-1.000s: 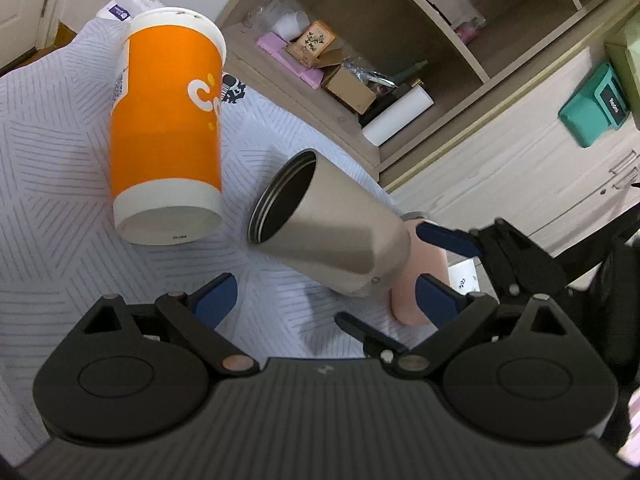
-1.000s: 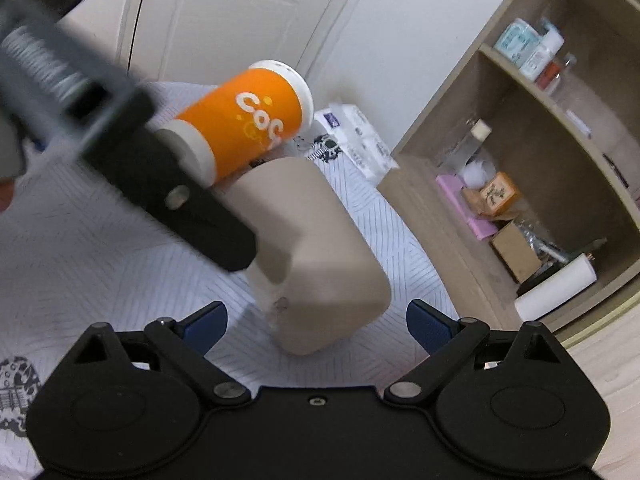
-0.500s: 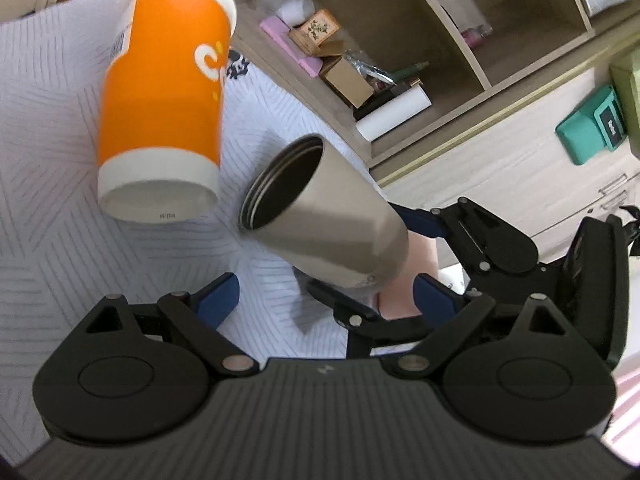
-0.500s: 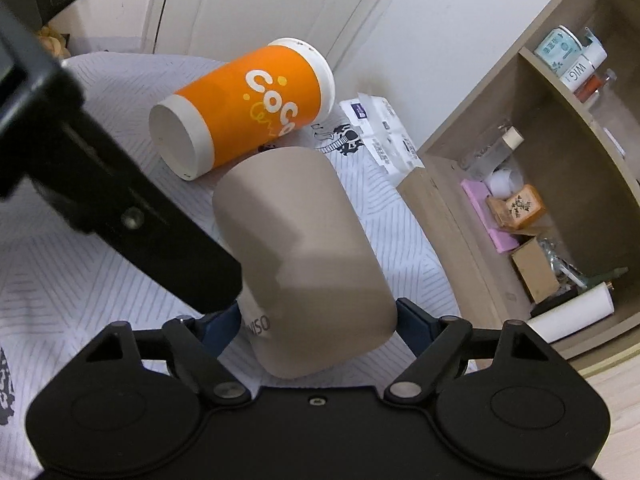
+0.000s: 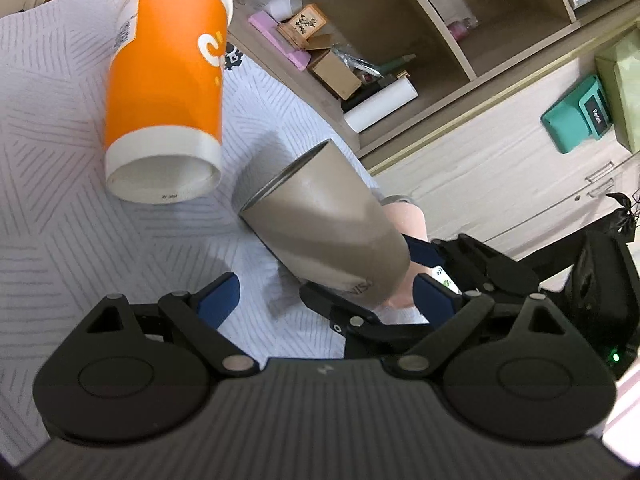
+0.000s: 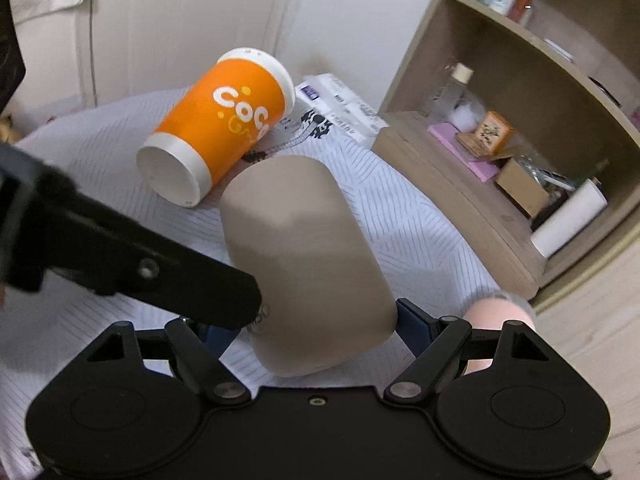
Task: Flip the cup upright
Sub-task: 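Close the right gripper on the beige tumbler's closed bottom end, then rotate the right gripper to tip the beige tumbler upright, opening upward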
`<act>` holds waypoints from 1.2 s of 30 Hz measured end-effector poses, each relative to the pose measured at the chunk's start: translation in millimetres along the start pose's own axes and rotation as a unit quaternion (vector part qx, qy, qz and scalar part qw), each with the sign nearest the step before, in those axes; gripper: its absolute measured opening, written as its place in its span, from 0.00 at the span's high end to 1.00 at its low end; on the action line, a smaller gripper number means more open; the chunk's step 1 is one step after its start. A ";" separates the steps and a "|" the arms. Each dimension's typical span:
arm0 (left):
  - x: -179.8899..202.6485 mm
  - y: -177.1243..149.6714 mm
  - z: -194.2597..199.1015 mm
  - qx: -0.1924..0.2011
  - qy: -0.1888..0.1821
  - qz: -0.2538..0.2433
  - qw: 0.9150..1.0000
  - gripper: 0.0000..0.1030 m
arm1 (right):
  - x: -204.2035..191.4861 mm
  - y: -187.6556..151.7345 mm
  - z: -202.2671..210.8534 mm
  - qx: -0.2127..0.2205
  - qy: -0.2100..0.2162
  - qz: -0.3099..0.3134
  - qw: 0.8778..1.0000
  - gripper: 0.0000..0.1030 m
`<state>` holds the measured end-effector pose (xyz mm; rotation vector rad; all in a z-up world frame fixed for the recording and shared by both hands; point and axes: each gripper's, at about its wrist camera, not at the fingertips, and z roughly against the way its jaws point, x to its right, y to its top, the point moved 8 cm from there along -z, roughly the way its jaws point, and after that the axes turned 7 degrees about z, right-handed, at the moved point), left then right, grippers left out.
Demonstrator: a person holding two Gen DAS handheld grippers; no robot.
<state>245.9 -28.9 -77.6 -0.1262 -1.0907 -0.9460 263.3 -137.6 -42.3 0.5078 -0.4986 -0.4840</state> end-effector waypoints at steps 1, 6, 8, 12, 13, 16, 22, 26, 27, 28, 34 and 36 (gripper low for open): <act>-1.4 -1.1 2.0 0.000 -0.001 0.001 1.000 0.10 | -2.4 -0.7 2.4 0.002 -0.004 -0.009 1.000 0.17; -4.9 -4.6 10.2 -0.012 -0.019 0.002 1.000 0.12 | -16.3 -6.8 14.6 0.002 -0.020 -0.042 0.999 0.17; -5.9 -6.4 16.4 -0.013 -0.020 -0.001 1.000 0.12 | -21.6 -8.5 21.7 0.004 -0.023 -0.054 0.998 0.17; -7.9 -12.8 28.0 -0.025 -0.026 0.000 0.999 0.12 | -32.4 -12.0 37.4 0.004 -0.037 -0.068 0.997 0.17; -8.4 -15.3 29.8 -0.032 -0.029 0.003 0.999 0.12 | -36.3 -13.9 40.7 0.001 -0.040 -0.069 0.997 0.17; -9.4 -25.6 32.6 -0.052 -0.036 0.008 0.998 0.12 | -45.9 -19.9 48.8 -0.002 -0.048 -0.078 0.996 0.17; -14.1 -40.9 42.8 -0.072 -0.064 0.031 0.995 0.12 | -66.1 -34.3 61.9 -0.003 -0.059 -0.107 0.993 0.17; -12.3 -47.0 46.4 -0.083 -0.077 0.037 0.993 0.12 | -74.3 -43.4 70.1 -0.009 -0.051 -0.127 0.990 0.17; -11.8 -48.7 46.4 -0.086 -0.076 0.034 0.993 0.12 | -76.0 -45.4 72.0 -0.011 -0.048 -0.131 0.990 0.17; -11.5 -50.5 47.4 -0.088 -0.074 0.032 0.993 0.12 | -77.1 -47.1 74.3 -0.012 -0.043 -0.136 0.990 0.17; -9.6 -63.2 44.7 -0.106 -0.079 0.025 0.991 0.14 | -76.1 -60.6 75.5 -0.019 -0.010 -0.191 0.981 0.17; -8.5 -65.3 43.1 -0.103 -0.072 0.015 0.992 0.17 | -74.9 -65.0 73.9 -0.019 0.001 -0.209 0.978 0.17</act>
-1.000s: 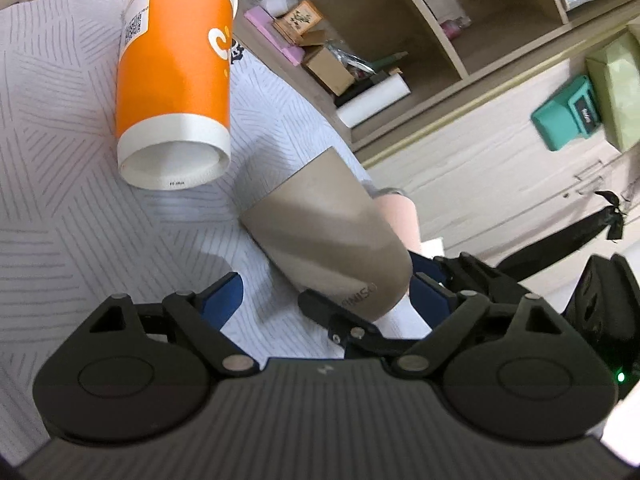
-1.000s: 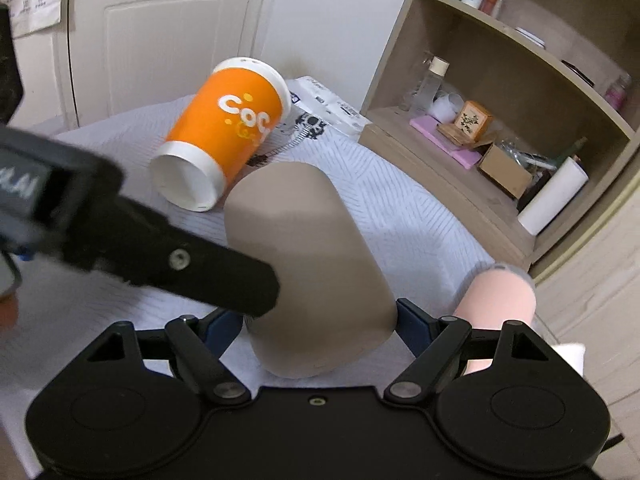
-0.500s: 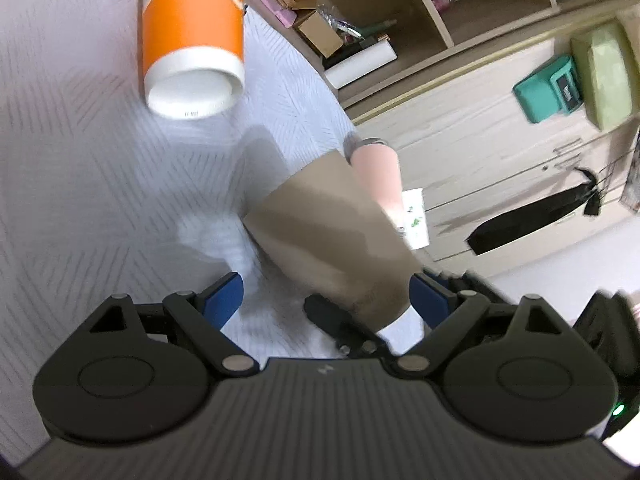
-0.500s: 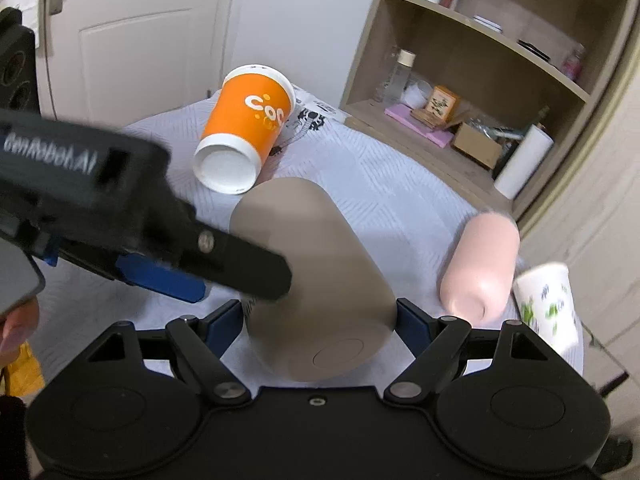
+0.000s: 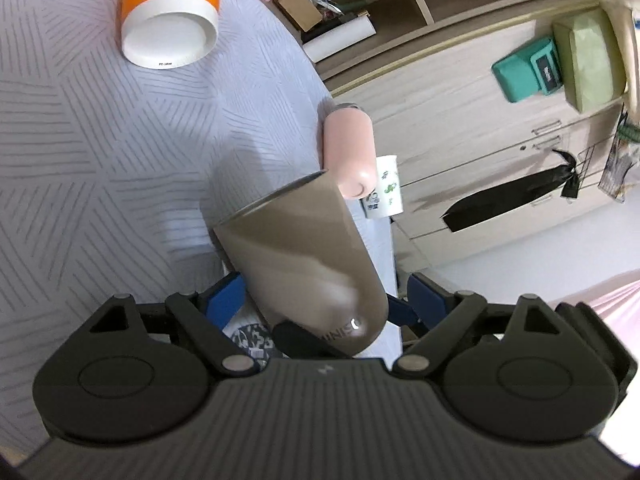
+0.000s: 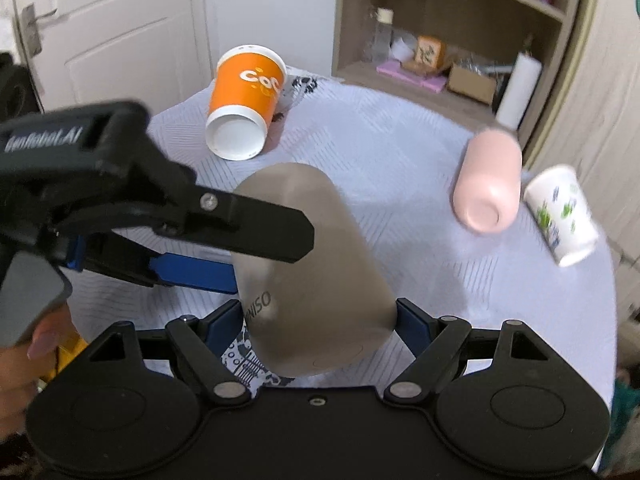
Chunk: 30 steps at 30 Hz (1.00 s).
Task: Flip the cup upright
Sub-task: 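Rotate the right gripper to tip the beige tumbler upright, opening upward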
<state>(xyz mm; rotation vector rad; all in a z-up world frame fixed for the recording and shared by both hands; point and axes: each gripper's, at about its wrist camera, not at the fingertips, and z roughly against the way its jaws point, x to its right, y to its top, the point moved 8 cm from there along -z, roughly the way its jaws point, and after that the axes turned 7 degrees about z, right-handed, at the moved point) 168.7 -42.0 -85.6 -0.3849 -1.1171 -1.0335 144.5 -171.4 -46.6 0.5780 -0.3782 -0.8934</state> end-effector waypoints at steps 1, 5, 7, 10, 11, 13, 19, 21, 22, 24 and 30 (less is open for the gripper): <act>-0.6 0.2 -0.7 0.003 0.005 -0.001 1.000 0.18 | 1.6 -0.4 -0.2 0.001 0.005 -0.007 1.000 0.17; -4.4 4.1 -2.6 0.006 0.013 -0.002 1.000 0.27 | 7.4 -0.1 -2.1 -0.003 0.028 -0.031 0.999 0.17; -3.4 4.5 -2.6 0.008 0.018 -0.022 1.000 0.30 | 10.9 1.3 -3.0 -0.012 0.043 -0.041 0.998 0.18; -3.1 6.2 -2.2 0.006 0.016 -0.030 0.999 0.30 | 11.9 4.4 -1.4 -0.024 0.069 -0.051 0.996 0.17; -2.8 6.8 -2.7 0.005 0.015 -0.031 0.999 0.30 | 11.6 5.0 -1.6 -0.030 0.075 -0.045 0.996 0.16; -2.6 8.7 -3.6 -0.001 0.013 -0.032 0.999 0.30 | 9.8 8.0 -4.4 -0.039 0.086 -0.012 0.995 0.17; -7.4 11.0 -5.5 -0.017 0.002 -0.018 1.000 0.30 | 4.9 25.9 -9.0 -0.039 0.128 0.067 0.989 0.10; -8.4 10.1 -7.5 -0.019 -0.004 -0.012 1.000 0.29 | 5.0 33.2 -12.7 -0.039 0.136 0.070 0.987 0.10; -9.2 9.7 -7.9 -0.020 -0.005 -0.010 1.000 0.29 | 6.2 35.0 -14.5 -0.041 0.141 0.069 0.987 0.10; -10.7 10.1 -10.1 -0.024 -0.006 -0.004 1.000 0.26 | 7.9 38.9 -19.7 -0.044 0.144 0.076 0.986 0.10; -10.2 9.9 -12.6 -0.021 0.004 -0.006 1.000 0.22 | 13.5 39.4 -25.3 -0.058 0.133 0.066 0.987 0.21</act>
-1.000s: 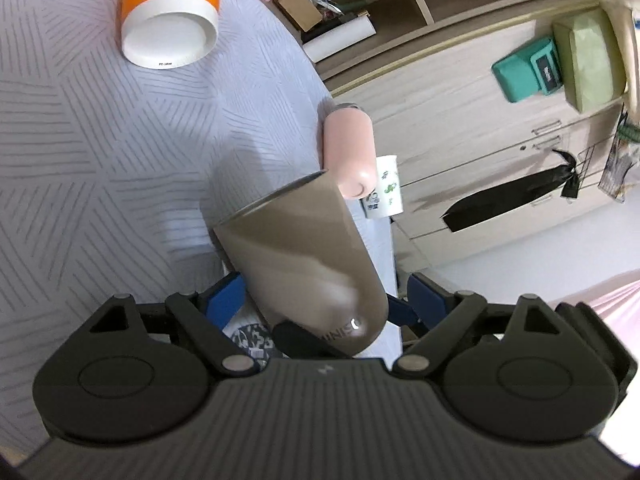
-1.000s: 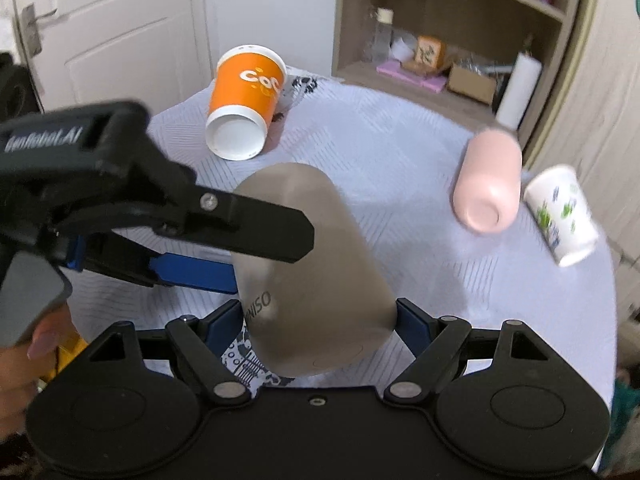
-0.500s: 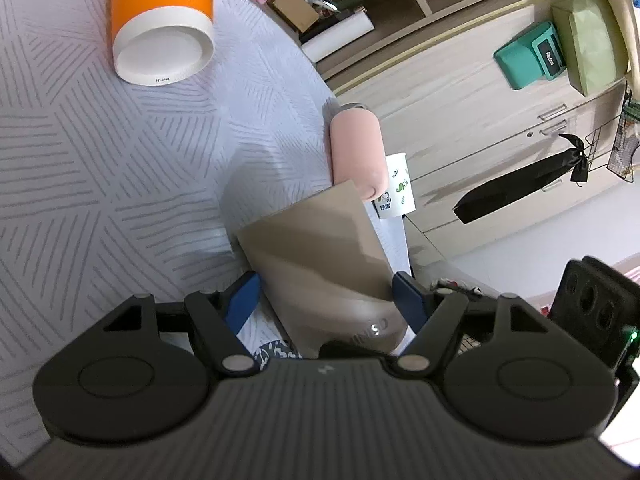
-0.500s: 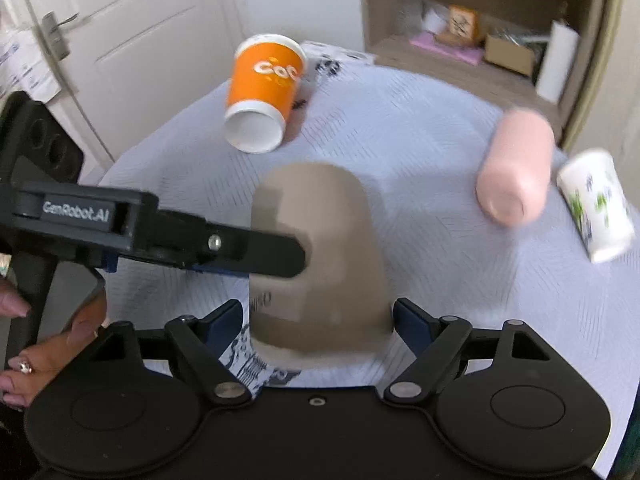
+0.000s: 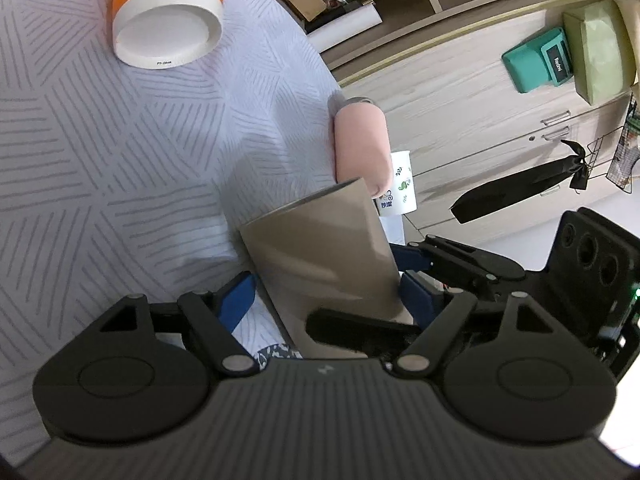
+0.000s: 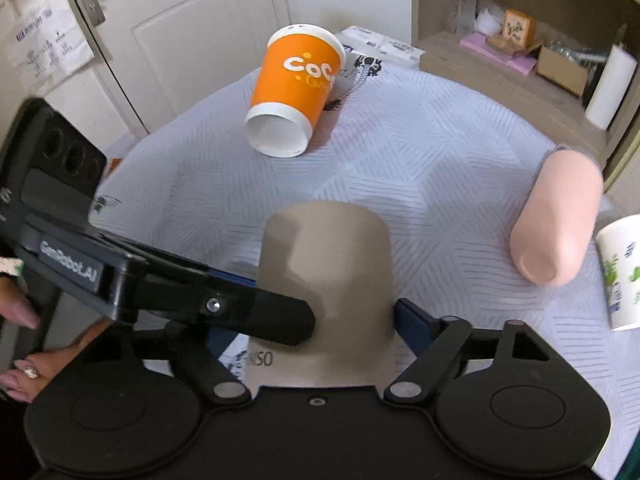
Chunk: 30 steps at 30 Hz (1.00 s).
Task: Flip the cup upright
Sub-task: 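Rotate the right gripper to tip the beige tumbler upright, opening upward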
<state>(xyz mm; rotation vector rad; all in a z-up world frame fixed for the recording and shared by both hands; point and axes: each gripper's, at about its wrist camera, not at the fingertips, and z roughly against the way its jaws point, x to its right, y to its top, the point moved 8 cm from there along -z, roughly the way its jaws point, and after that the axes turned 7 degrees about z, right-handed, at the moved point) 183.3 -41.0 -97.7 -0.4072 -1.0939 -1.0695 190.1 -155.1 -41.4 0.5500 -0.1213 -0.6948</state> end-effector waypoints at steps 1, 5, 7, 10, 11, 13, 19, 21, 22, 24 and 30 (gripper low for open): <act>0.3 -0.4 -0.4 0.001 0.000 -0.001 1.000 0.22 | -0.2 0.0 0.3 0.000 -0.003 -0.001 1.000 0.21; 5.6 -2.8 0.6 0.010 0.000 -0.019 1.000 0.24 | -2.1 -2.5 2.3 0.012 -0.011 -0.004 1.000 0.21; 10.9 -5.3 1.2 0.015 0.003 -0.041 0.999 0.24 | -4.6 -7.4 7.5 0.024 -0.024 0.000 0.999 0.21; 19.0 -10.7 1.8 0.020 0.006 -0.076 0.997 0.24 | -9.6 -14.9 15.0 0.046 -0.046 0.023 0.998 0.21; 21.8 -12.9 2.2 0.025 0.009 -0.089 0.996 0.24 | -10.2 -17.4 16.9 0.057 -0.051 0.027 0.997 0.21; 29.0 -17.7 2.6 0.035 0.015 -0.120 0.992 0.24 | -9.1 -22.6 22.6 0.081 -0.055 0.019 0.995 0.21; 42.5 -29.2 1.6 0.052 0.016 -0.167 0.984 0.24 | -10.2 -40.1 36.6 0.133 -0.085 0.015 0.987 0.21; 44.8 -31.3 -0.3 0.052 0.012 -0.173 0.983 0.24 | -9.5 -44.0 37.9 0.145 -0.094 0.010 0.985 0.21; 47.4 -32.0 -2.3 0.053 0.013 -0.179 0.982 0.24 | -8.9 -45.2 38.9 0.151 -0.098 0.007 0.984 0.21; 51.5 -34.4 -2.4 0.058 0.017 -0.197 0.979 0.24 | -10.2 -46.9 39.5 0.164 -0.103 0.005 0.981 0.21; 61.1 -40.1 2.9 0.082 0.041 -0.248 0.964 0.25 | -14.7 -48.7 41.5 0.187 -0.113 0.018 0.976 0.21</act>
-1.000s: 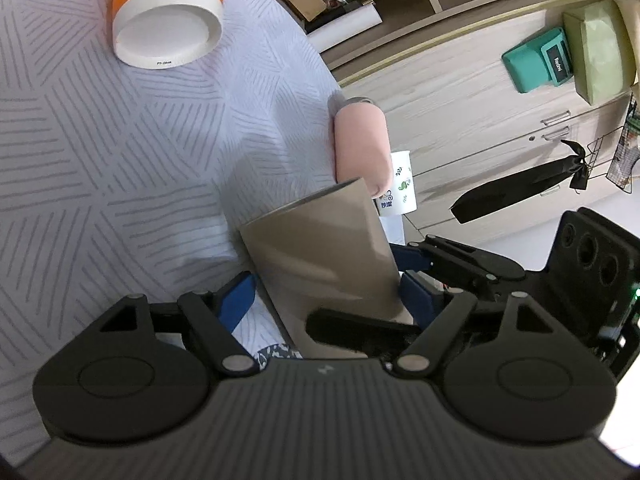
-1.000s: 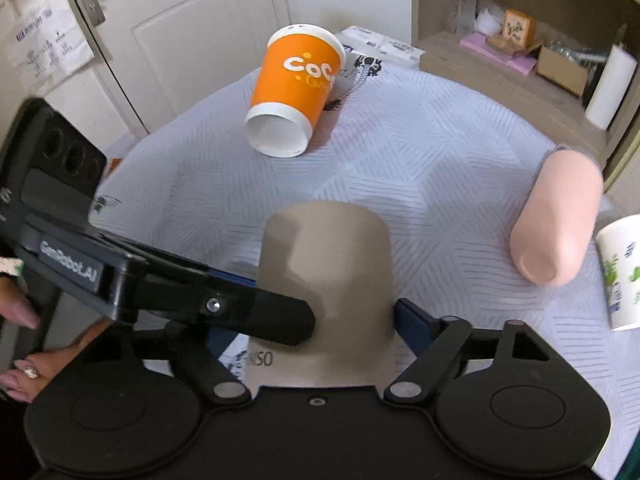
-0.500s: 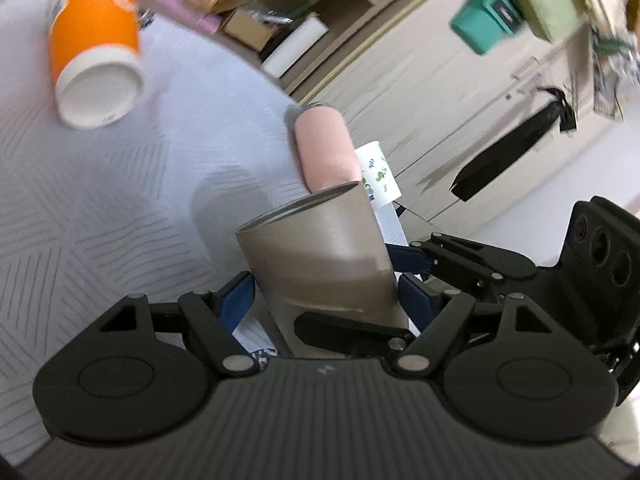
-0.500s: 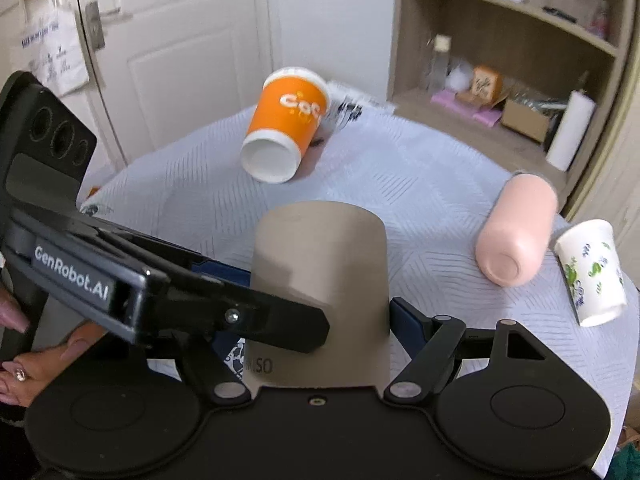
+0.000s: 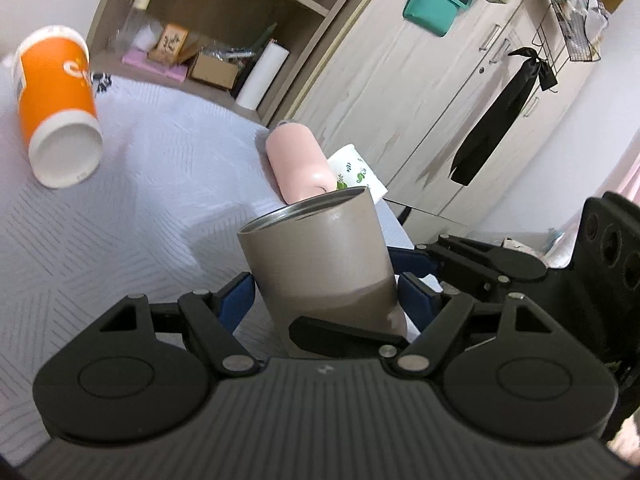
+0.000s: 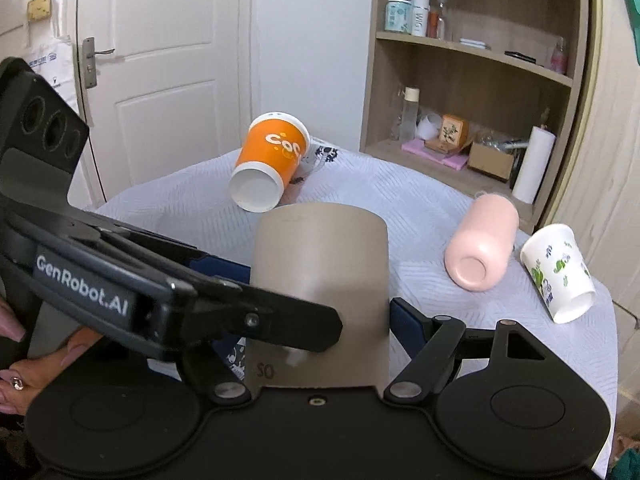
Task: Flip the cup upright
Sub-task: 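Rotate the right gripper to tip the beige tumbler upright, opening upward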
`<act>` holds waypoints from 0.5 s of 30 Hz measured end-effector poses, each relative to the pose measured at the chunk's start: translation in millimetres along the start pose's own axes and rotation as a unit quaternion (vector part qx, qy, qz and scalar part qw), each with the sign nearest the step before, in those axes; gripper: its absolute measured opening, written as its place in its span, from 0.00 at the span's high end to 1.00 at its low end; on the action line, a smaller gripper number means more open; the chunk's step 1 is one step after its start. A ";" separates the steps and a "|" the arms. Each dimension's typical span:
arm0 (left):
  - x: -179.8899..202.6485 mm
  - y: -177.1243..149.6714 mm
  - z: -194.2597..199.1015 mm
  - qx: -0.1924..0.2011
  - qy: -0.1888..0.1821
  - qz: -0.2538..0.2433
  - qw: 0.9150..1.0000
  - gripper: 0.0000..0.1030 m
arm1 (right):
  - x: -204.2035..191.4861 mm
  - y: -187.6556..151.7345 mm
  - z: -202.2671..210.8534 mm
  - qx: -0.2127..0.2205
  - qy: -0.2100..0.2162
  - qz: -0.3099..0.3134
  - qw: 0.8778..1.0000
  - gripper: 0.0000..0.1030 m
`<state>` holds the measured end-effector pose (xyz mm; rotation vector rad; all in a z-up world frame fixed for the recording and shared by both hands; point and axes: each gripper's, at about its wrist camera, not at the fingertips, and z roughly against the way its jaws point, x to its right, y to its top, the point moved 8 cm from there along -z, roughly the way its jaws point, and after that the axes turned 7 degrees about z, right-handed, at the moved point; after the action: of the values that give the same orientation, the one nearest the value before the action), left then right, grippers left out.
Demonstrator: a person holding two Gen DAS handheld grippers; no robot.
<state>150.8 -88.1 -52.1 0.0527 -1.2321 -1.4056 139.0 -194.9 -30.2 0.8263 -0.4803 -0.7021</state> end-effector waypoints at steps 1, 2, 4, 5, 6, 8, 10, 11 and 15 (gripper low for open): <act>-1.0 1.2 0.8 0.002 0.002 0.000 1.000 0.25 | -0.4 1.3 -1.2 -0.001 0.002 0.001 1.000 0.21; -2.7 2.6 1.6 0.004 0.003 0.002 1.000 0.25 | -0.7 3.3 -3.2 -0.001 0.003 0.004 1.000 0.21; -5.8 4.3 4.6 0.011 0.005 0.003 1.000 0.25 | -3.1 6.1 -5.7 0.000 0.004 0.009 1.000 0.21; -7.3 5.6 6.2 0.015 0.006 0.003 1.000 0.25 | -4.7 8.0 -7.4 0.002 0.005 0.013 1.000 0.21; -8.8 7.3 7.9 0.019 0.008 0.002 1.000 0.25 | -6.0 10.1 -8.8 0.004 0.005 0.015 1.000 0.21; -12.7 12.2 11.6 0.027 0.014 0.002 1.000 0.25 | -7.9 13.0 -10.7 0.011 0.010 0.014 1.000 0.21; -15.8 17.6 13.1 0.035 0.024 -0.003 0.999 0.26 | -9.4 17.2 -15.8 0.020 0.012 0.011 1.000 0.21; -17.3 21.2 14.1 0.039 0.030 -0.008 0.999 0.26 | -11.2 20.0 -19.1 0.025 0.011 0.014 1.000 0.21; -22.8 33.8 15.1 0.050 0.048 -0.036 0.997 0.27 | -14.4 31.0 -31.9 0.035 0.003 0.026 0.999 0.21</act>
<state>171.0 -52.8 -36.7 0.2331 -1.2304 -1.3866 160.9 -153.8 -26.2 0.8785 -0.5209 -0.6369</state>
